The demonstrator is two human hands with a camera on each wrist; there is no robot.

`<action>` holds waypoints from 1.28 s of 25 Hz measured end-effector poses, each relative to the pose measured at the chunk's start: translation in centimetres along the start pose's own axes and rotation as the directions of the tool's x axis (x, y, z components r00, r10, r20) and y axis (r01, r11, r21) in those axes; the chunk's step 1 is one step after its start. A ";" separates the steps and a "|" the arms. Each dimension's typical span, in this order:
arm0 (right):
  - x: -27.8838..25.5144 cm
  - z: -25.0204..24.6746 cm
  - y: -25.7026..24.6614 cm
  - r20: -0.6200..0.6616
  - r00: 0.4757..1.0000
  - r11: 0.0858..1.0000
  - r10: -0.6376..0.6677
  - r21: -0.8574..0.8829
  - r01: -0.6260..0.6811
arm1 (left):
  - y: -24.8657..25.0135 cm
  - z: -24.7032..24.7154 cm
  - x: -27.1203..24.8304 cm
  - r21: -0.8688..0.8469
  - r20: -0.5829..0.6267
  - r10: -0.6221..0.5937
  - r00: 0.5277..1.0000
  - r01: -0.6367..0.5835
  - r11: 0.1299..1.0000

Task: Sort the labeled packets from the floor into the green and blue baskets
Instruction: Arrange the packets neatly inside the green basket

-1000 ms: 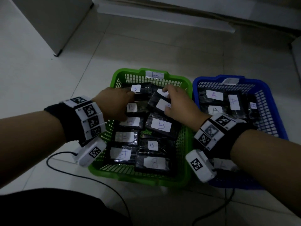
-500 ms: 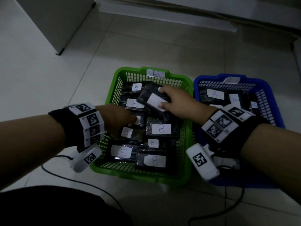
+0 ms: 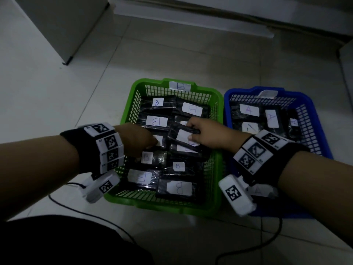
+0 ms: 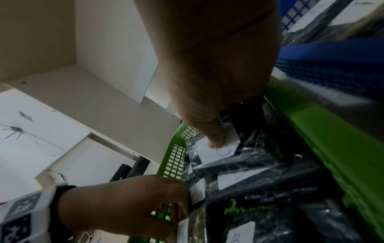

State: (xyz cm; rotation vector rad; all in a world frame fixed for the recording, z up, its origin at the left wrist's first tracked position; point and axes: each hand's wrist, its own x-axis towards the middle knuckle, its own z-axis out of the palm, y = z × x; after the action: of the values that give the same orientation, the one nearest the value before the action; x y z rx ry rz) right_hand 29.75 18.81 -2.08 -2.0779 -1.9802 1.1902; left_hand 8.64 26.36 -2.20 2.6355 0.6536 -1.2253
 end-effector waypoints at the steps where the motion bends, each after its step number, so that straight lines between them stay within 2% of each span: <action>1: 0.1 -0.1 0.1 -0.030 0.999 1.000 0.017 0.008 -0.017 | -0.2 0.0 0.0 -0.002 0.002 -0.001 1.000 0.001 1.000; 4: 0.0 -0.3 0.0 -0.073 0.997 0.996 -0.014 0.084 0.020 | -0.7 -0.3 0.0 -0.007 -0.034 0.022 0.999 -0.022 1.000; 5: -0.2 -0.5 -0.2 -0.029 0.998 0.992 -0.052 0.114 0.055 | -0.8 -0.3 0.0 -0.057 -0.064 0.045 0.997 -0.048 0.997; 6: -0.6 -0.6 -0.6 0.071 0.993 0.988 -0.097 0.126 0.088 | -0.8 -0.1 0.1 -0.109 -0.075 0.076 0.994 -0.084 0.990; 8: -1.5 -0.3 -1.5 0.342 0.923 0.984 -0.175 0.098 0.150 | -0.5 0.0 0.3 -0.125 -0.057 0.159 0.986 -0.165 0.978; 10: -2.2 0.8 -2.1 0.520 0.829 0.975 -0.209 0.040 0.220 | -0.3 0.2 0.4 -0.068 -0.040 0.207 0.977 -0.210 0.975; 12: -2.5 2.0 -2.5 0.589 0.782 0.963 -0.205 -0.019 0.267 | -0.3 0.6 0.6 -0.027 -0.054 0.204 0.978 -0.205 0.978; 14: -2.4 2.7 -2.6 0.622 0.767 0.949 -0.158 -0.119 0.292 | -0.4 0.8 0.6 -0.003 -0.074 0.188 0.979 -0.188 0.982; 17: -2.3 2.3 -2.4 0.599 0.798 0.919 -0.071 -0.272 0.286 | -0.4 0.8 0.7 0.013 -0.063 0.191 0.980 -0.190 0.982; 20: -2.0 1.5 -1.9 0.556 0.826 0.940 -0.097 -0.221 0.259 | -0.7 0.6 0.6 -0.011 -0.075 0.181 0.981 -0.183 0.983; 22: -1.7 0.9 -2.0 0.493 0.860 0.955 -0.131 -0.171 0.243 | -1.4 0.4 0.5 -0.027 -0.124 0.146 0.981 -0.151 0.988; 25: -1.2 0.8 -2.4 0.487 0.869 0.923 -0.092 -0.286 0.258 | -2.2 0.1 0.3 -0.053 -0.217 0.156 0.964 -0.171 0.984; 28: -0.9 0.4 -3.0 0.471 0.878 0.917 -0.085 -0.308 0.254 | -2.6 -0.2 0.2 -0.064 -0.171 0.155 0.973 -0.168 0.984; 30: -0.5 -0.3 -3.9 0.317 0.940 0.971 -0.124 -0.155 0.180 | -2.9 -0.6 -0.4 -0.115 -0.260 0.059 0.964 -0.091 0.989; 32: 0.5 -0.6 -4.9 0.109 0.988 0.994 -0.112 0.017 0.110 | -3.3 -1.3 -1.3 -0.246 -0.438 -0.134 0.889 0.025 0.969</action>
State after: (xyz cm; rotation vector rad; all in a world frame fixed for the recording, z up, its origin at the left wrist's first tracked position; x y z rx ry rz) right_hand 25.91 20.44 0.61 -1.9078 -2.0991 1.3164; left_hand 7.34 29.34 -0.26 2.7185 0.9212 -0.4935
